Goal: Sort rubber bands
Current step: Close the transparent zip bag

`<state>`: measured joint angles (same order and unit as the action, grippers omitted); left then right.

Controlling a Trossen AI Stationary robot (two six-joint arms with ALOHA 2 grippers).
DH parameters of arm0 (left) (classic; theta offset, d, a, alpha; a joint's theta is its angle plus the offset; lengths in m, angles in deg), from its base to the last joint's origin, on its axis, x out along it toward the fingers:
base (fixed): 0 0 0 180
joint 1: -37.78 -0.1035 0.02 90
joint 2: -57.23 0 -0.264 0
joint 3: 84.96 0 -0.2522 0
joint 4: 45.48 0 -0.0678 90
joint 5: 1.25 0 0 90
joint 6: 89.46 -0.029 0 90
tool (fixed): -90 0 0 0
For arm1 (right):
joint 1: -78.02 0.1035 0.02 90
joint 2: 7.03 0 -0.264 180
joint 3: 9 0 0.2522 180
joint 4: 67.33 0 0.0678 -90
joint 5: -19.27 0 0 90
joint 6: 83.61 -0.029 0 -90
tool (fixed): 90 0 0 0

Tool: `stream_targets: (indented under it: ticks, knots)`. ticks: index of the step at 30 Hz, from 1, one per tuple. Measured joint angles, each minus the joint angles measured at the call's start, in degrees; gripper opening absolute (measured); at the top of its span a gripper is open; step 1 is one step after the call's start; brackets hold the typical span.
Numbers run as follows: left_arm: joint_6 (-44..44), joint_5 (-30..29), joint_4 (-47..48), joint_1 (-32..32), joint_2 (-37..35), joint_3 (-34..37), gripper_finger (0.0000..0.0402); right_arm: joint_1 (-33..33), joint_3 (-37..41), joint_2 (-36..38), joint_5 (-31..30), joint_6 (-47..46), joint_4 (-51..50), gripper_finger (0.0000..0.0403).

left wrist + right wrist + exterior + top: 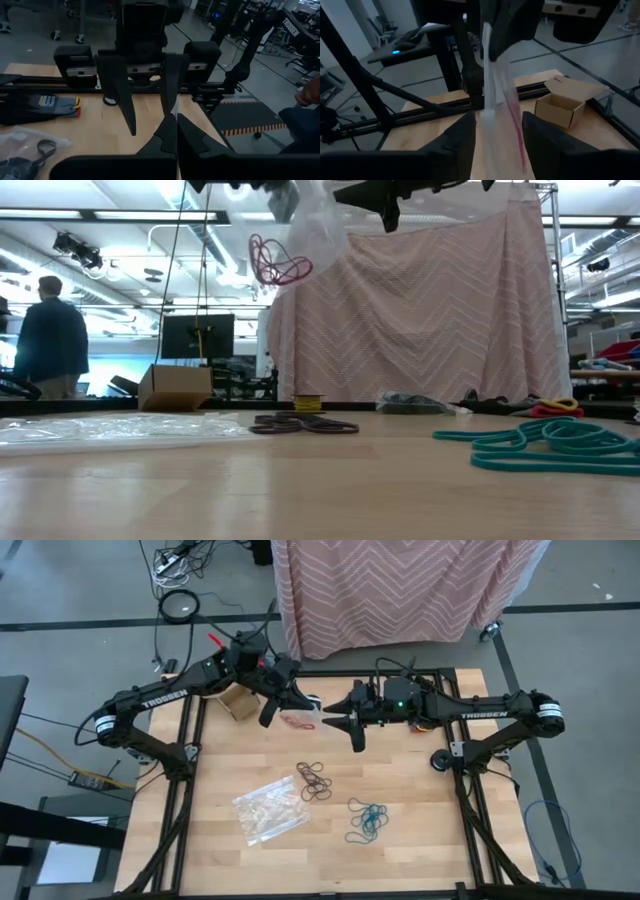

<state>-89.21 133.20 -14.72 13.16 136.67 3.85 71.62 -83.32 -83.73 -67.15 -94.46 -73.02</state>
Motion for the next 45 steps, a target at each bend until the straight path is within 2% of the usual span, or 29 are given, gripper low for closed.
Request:
stream_targets:
  ticks: [6, 15, 24, 45]
  knots:
    - [0.1, -0.1, -0.4, 0.6, 0.4, 0.0, 0.0000, -0.1, 0.0, 0.0, -0.2, 0.0, 2.2, 0.0136]
    - [1.5, -0.2, -3.6, 1.8, 2.1, 0.1, 0.0000, 0.0, 0.0, 0.0, -0.4, 0.0, 2.4, 0.0058]
    - [1.9, 0.1, -3.4, 1.7, 2.3, -0.5, 0.0000, 0.0, -0.1, 0.0, -0.3, 0.4, -0.4, 0.0006]
    - [-3.1, 0.2, 5.4, -1.0, 2.4, -12.5, 0.0000, 0.0, -0.2, 0.0, 0.8, 0.3, -2.2, 0.0001]
